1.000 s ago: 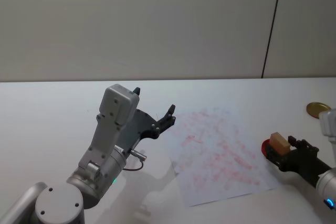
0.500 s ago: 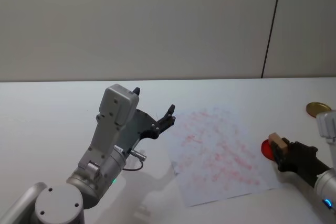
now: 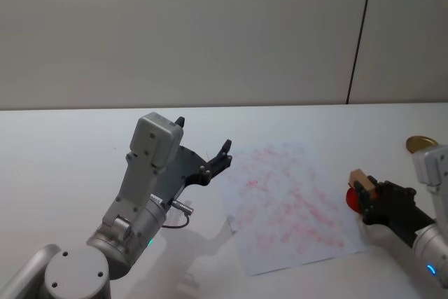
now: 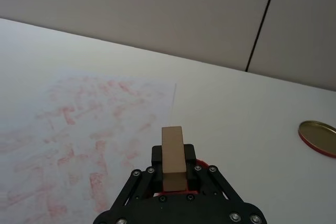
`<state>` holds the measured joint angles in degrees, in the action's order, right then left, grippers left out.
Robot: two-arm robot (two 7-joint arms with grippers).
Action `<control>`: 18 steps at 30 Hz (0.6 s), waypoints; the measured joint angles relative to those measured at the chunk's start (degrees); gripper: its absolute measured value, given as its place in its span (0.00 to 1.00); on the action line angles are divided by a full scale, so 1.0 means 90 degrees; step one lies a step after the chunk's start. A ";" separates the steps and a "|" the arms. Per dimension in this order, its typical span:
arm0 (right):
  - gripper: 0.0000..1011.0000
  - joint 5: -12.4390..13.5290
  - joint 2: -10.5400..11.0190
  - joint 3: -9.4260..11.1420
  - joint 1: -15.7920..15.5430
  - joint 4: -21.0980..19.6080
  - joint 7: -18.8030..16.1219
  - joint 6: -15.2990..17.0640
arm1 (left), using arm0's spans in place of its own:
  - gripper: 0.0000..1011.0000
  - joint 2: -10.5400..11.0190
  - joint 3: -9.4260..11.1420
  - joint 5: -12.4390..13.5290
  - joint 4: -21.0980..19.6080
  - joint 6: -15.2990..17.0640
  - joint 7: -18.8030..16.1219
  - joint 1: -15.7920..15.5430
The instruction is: Use the one hand to pick up the stamp and affix it onto the A4 paper.
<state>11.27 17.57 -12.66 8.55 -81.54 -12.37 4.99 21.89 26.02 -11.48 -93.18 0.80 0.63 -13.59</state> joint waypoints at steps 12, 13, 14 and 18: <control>0.22 0.0062 -0.0055 -0.0164 -0.0167 -0.0459 -0.0448 -0.0033 | 0.98 0.0000 0.0000 0.0000 0.0000 0.0000 0.0000 0.0000; 0.22 0.0074 -0.0061 -0.0177 -0.0180 -0.0485 -0.0477 -0.0023 | 0.98 0.0000 0.0000 0.0000 0.0000 0.0000 0.0000 0.0000; 0.22 0.0100 -0.0072 -0.0208 -0.0210 -0.0542 -0.0540 0.0001 | 0.98 0.0000 0.0000 0.0000 0.0000 0.0000 0.0000 0.0000; 0.22 0.0146 -0.0097 -0.0279 -0.0278 -0.0649 -0.0687 0.0054 | 0.98 0.0000 0.0000 0.0000 0.0000 0.0000 0.0000 0.0000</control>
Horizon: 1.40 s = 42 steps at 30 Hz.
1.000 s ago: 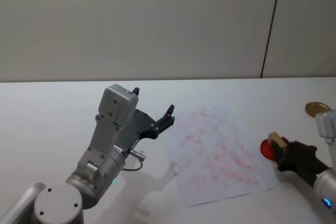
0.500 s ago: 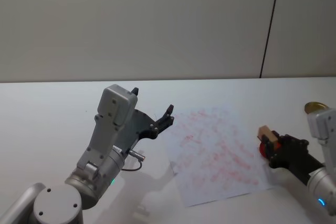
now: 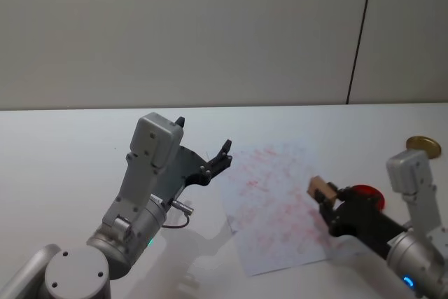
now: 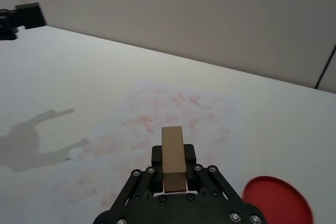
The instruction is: Use the one hand to pick up the stamp and affix it onto the A4 paper.
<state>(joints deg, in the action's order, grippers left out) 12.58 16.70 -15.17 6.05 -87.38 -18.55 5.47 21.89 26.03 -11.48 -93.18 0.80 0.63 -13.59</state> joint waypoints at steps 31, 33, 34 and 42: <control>0.22 -0.0296 -0.0194 -0.0490 -0.0297 -0.0042 -0.0499 0.0164 | 0.98 0.0000 0.0000 0.0000 0.0000 0.0000 0.0000 0.0000; 0.22 -0.0333 -0.0205 -0.0505 -0.0289 -0.0001 -0.0512 0.0187 | 0.98 0.0000 0.0000 0.0000 0.0000 0.0000 0.0000 0.0000; 0.22 -0.0350 -0.0209 -0.0510 -0.0285 0.0014 -0.0519 0.0199 | 0.98 0.0000 0.0000 0.0000 0.0000 0.0000 0.0000 0.0000; 0.22 -0.0429 -0.0247 -0.0531 -0.0210 0.0153 -0.0595 0.0253 | 0.98 0.0000 0.0000 0.0000 0.0000 0.0000 0.0000 0.0000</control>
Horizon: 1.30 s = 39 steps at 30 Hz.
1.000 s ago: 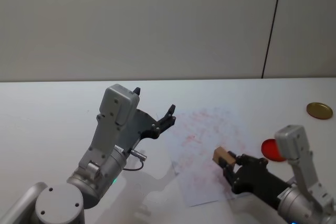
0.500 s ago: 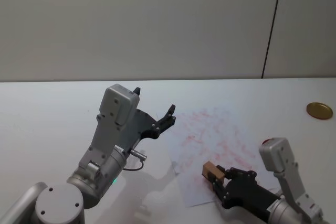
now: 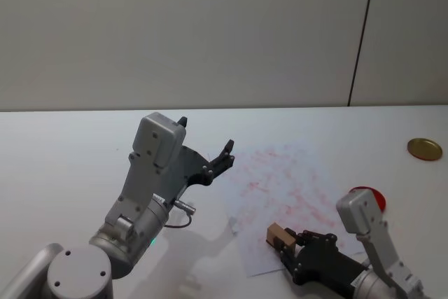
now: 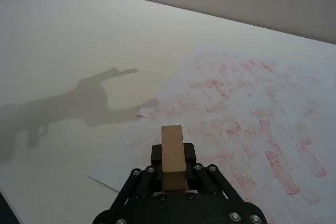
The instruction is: Use the one hand to pick up the stamp and affix it onto the A4 paper.
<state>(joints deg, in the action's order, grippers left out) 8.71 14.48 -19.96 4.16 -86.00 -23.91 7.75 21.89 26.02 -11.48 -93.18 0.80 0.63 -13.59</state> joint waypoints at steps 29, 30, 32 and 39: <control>0.22 0.0346 0.0114 0.0210 0.0188 -0.0138 -0.0006 -0.0101 | 0.98 0.0000 0.0000 0.0000 0.0000 0.0000 0.0000 0.0000; 0.22 0.0370 0.0122 0.0229 0.0198 -0.0153 0.0015 -0.0122 | 0.98 0.0000 0.0000 0.0000 0.0000 0.0000 0.0000 0.0000; 0.22 0.0424 0.0149 0.0294 0.0233 -0.0187 0.0100 -0.0187 | 0.98 0.0000 0.0000 0.0000 0.0000 0.0000 0.0000 0.0000; 0.22 0.0521 0.0243 0.0481 0.0345 -0.0209 0.0398 -0.0309 | 0.98 0.0000 0.0000 0.0000 0.0000 0.0000 0.0000 0.0000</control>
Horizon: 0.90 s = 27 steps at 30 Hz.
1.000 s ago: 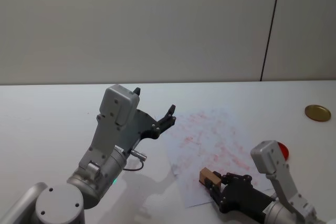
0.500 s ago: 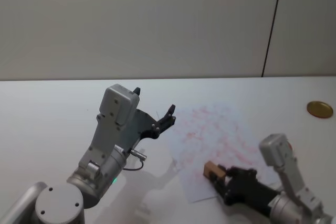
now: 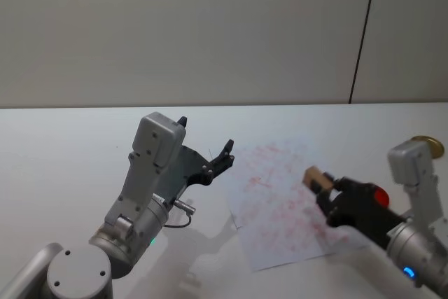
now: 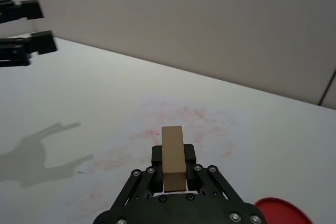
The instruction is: Use the one hand to pick up the stamp and affix it onto the A4 paper.
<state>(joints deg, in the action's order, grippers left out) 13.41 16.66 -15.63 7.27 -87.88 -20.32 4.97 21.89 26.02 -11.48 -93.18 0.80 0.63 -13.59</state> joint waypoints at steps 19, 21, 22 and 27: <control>0.22 -0.0157 0.0264 0.0428 0.0337 0.0583 0.0517 0.0004 | 0.98 0.0000 0.0000 0.0000 0.0000 0.0000 0.0000 0.0000; 0.22 -0.0163 0.0273 0.0448 0.0371 0.0668 0.0524 0.0015 | 0.98 0.0000 0.0000 0.0000 0.0000 0.0000 0.0000 0.0000; 0.22 -0.0163 0.0275 0.0456 0.0386 0.0708 0.0524 0.0018 | 0.98 0.0000 0.0000 0.0000 0.0000 0.0000 0.0000 0.0000; 0.22 -0.0165 0.0278 0.0480 0.0450 0.0881 0.0514 0.0034 | 0.98 0.0000 0.0000 0.0000 0.0000 0.0000 0.0000 0.0000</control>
<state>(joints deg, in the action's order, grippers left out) 11.92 19.17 -11.30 11.32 -79.96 -15.70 5.27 21.89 26.02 -11.48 -93.18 0.80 0.63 -13.59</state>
